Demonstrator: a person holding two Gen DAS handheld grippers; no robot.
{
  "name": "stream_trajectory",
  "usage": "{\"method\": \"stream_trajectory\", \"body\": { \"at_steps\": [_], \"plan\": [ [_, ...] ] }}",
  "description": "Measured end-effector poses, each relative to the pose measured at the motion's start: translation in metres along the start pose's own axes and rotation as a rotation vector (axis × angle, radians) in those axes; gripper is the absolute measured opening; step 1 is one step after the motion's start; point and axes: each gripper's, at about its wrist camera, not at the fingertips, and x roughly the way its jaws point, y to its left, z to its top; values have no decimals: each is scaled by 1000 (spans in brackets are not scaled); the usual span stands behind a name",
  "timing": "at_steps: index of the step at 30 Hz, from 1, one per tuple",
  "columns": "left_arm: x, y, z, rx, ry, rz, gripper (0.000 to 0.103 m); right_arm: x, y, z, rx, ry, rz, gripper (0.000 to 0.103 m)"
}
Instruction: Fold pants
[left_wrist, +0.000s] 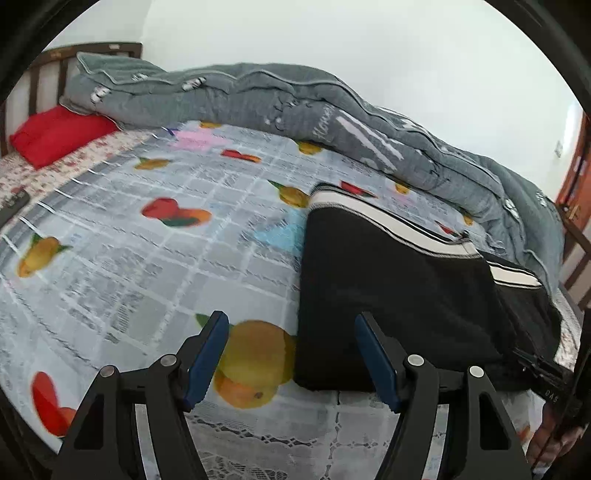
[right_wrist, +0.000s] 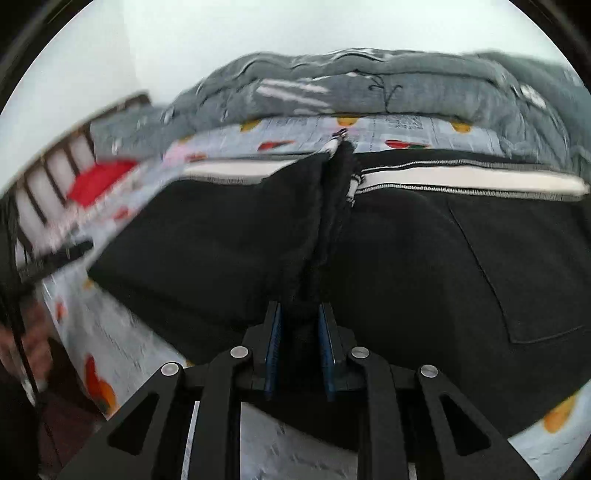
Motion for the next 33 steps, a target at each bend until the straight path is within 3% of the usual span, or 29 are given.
{"method": "stream_trajectory", "body": {
  "at_steps": [4, 6, 8, 13, 16, 18, 21, 27, 33],
  "plan": [
    [15, -2, -9, 25, 44, -9, 69, -17, -16, 13, 51, -32, 51, 21],
    [13, 0, -12, 39, 32, -27, 69, -18, -22, 20, 79, -46, 54, 34],
    [11, 2, -11, 42, 35, -42, 69, -11, -29, 28, 115, -49, 57, 37],
    [5, 6, -3, 29, 18, -42, 69, 13, -42, 57, 219, -57, 75, 37],
    [4, 6, 0, 35, 8, -26, 69, 42, -44, 71, 239, 17, 52, 33],
    [4, 9, 2, 24, 2, -30, 69, 61, -42, 66, 218, 74, 21, 19],
    [5, 13, 3, 13, 1, -35, 69, 57, -36, 53, 177, 30, 3, 18],
    [15, 13, 3, 15, 18, -58, 69, 33, -30, 57, 139, 30, 1, 19],
    [27, 12, 3, -43, 61, -152, 69, 7, -25, 22, 104, -21, -35, 19]
  ]
}}
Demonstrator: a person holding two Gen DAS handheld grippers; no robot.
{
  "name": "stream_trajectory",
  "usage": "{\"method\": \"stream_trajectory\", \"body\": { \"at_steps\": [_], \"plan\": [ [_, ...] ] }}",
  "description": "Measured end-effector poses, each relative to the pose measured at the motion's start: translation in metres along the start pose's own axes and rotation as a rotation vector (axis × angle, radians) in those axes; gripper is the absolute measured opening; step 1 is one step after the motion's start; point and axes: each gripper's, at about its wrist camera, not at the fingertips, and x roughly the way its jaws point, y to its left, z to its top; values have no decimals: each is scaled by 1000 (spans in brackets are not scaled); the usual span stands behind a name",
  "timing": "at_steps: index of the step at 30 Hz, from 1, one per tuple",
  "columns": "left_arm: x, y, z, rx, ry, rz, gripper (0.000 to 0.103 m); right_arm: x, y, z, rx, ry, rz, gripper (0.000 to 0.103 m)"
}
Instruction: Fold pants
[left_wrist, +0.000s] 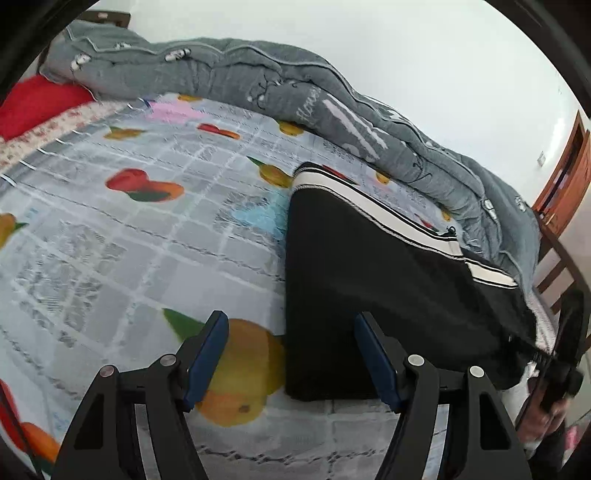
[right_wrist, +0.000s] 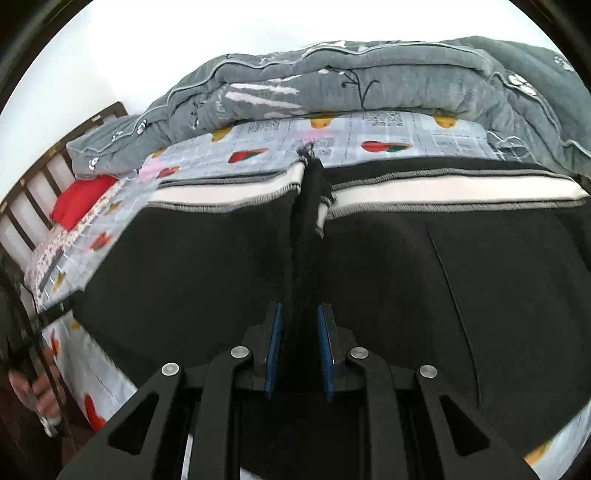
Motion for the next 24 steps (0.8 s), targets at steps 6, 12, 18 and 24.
{"method": "stream_trajectory", "body": {
  "at_steps": [6, 12, 18, 24],
  "plan": [
    [15, -10, 6, -4, 42, -65, 69, -53, -33, -21, 13, -40, -10, 19],
    [24, -16, 8, -24, 41, -76, 68, -116, -124, -39, 197, -185, -246, 63],
    [29, -22, 10, -27, 46, -56, 68, -122, -208, -50, 426, -192, -288, 63],
    [33, -22, 14, -22, 64, -54, 67, -87, -251, -30, 575, -207, -199, 63]
  ]
}}
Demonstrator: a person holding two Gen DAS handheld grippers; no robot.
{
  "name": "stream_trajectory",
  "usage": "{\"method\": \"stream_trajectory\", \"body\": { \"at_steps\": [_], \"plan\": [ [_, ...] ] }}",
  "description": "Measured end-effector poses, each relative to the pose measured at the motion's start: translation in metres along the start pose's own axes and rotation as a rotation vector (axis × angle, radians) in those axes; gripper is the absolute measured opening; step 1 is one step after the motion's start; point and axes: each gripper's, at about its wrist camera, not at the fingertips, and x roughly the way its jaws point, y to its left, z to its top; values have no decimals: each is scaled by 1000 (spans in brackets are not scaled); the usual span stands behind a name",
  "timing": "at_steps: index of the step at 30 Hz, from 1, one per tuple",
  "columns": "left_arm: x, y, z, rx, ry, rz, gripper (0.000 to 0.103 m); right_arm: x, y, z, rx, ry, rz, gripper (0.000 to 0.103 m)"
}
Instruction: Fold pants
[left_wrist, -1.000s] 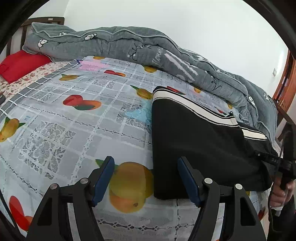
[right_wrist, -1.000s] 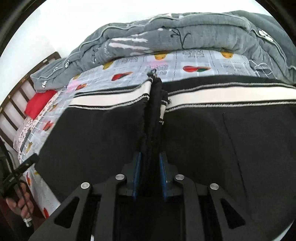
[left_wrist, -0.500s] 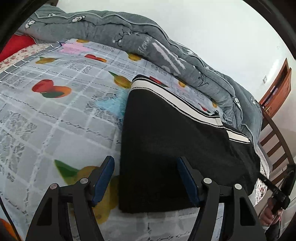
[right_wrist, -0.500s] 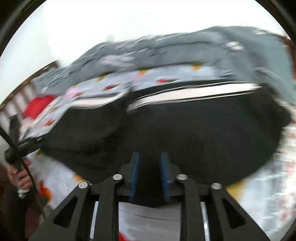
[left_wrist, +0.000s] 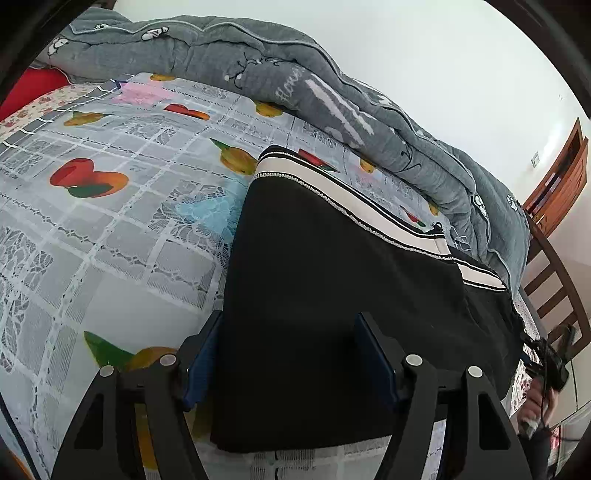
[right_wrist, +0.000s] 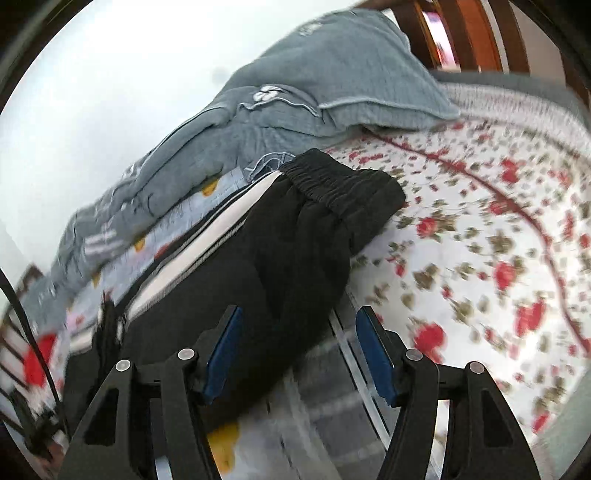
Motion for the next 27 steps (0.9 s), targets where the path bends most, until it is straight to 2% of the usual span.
{"method": "stream_trajectory", "body": {
  "at_steps": [3, 5, 6, 7, 8, 12, 16, 20, 23, 27],
  "plan": [
    [2, 1, 2, -2, 5, -12, 64, 24, -5, 14, 83, 16, 46, 63],
    [3, 5, 4, -25, 4, -15, 53, 36, -9, 21, 120, 29, 50, 60],
    [3, 8, 5, -41, 4, -19, 51, 40, -9, 25, 132, 34, 37, 50],
    [3, 11, 6, -59, 4, -22, 44, 43, -8, 28, 138, 39, 15, 44],
    [4, 14, 7, -81, 7, -23, 37, 43, -3, 30, 128, 40, -3, 34],
    [6, 24, 12, -138, 11, -58, 25, 16, 49, 43, -75, -80, -60, 18],
    [4, 25, 25, -160, -27, -62, 19, 0, 112, 55, -223, -170, -76, 13],
    [-8, 29, 44, -146, -111, -44, 17, -10, 183, 63, -349, -246, -60, 12],
    [-16, 42, 61, -134, -157, -12, 17, -14, 228, 62, -417, -272, -10, 11],
    [-37, 85, 84, -173, -216, 36, 17, -15, 274, 49, -485, -283, 86, 11]
  ]
}}
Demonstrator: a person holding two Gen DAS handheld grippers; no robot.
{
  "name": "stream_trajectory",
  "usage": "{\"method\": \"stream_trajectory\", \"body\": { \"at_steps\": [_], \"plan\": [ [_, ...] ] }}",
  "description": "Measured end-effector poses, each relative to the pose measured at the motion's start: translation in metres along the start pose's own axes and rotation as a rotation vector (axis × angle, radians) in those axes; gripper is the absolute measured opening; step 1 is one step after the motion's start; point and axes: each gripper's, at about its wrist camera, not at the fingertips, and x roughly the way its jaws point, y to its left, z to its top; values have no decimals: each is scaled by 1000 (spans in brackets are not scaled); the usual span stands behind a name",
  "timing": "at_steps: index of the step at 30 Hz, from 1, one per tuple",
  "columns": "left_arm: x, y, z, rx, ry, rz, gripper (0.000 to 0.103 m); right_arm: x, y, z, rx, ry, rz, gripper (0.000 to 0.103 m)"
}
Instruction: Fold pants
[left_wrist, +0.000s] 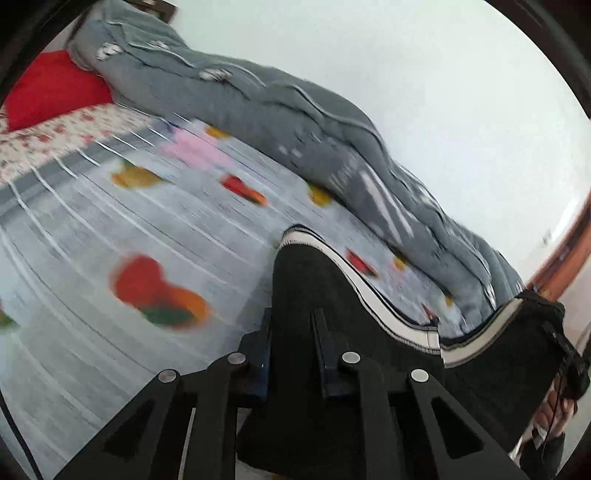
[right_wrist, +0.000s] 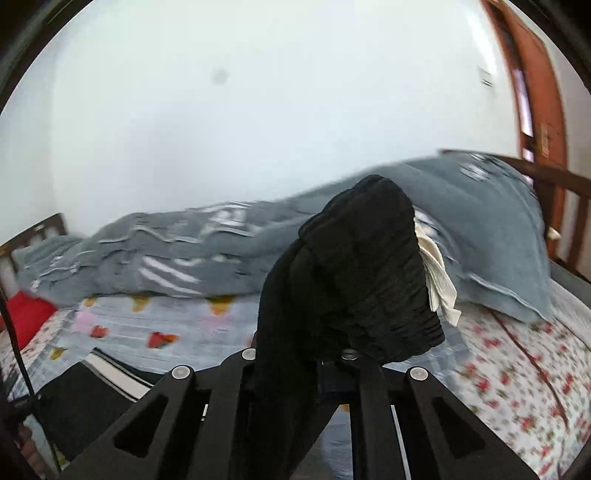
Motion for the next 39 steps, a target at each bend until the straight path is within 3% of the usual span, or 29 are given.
{"method": "stream_trajectory", "body": {
  "at_steps": [5, 7, 10, 12, 13, 14, 15, 17, 22, 26, 29, 35, 39],
  "plan": [
    [-7, 51, 21, -50, 0, 57, 17, 21, 13, -32, 0, 59, 34, 11],
    [-5, 67, 18, -60, 43, 64, 18, 38, 2, -58, 12, 138, -8, 12],
    [-2, 82, 6, -87, 106, 32, 23, 67, -34, -109, 56, 326, -102, 15],
    [-2, 86, -3, -91, 127, 7, 27, 74, -62, -140, 142, 445, -78, 18],
    [-2, 86, -5, -84, 132, -3, 32, 65, -72, -151, 179, 429, -53, 18],
    [-1, 85, -6, -75, 140, -12, 39, 54, -74, -154, 187, 403, -61, 24],
    [1, 81, -7, -67, 147, -20, 43, 45, -73, -155, 171, 391, -84, 31],
    [6, 76, -4, -64, 158, -38, 60, 27, -64, -155, 106, 366, -121, 32],
    [20, 67, 0, -71, 161, -11, 63, 3, -54, -151, 50, 354, -133, 32],
    [7, 67, -10, -52, 155, -11, 64, -13, -40, -146, -10, 316, -174, 33],
    [-10, 71, -22, -42, 152, -28, 64, -23, -29, -147, -68, 285, -188, 40],
    [-22, 71, -34, -34, 132, -30, 64, -18, -4, -148, -106, 248, -128, 43],
    [-9, 65, -27, -60, 115, -33, 73, 15, 9, -157, -53, 339, -24, 43]
  ]
}}
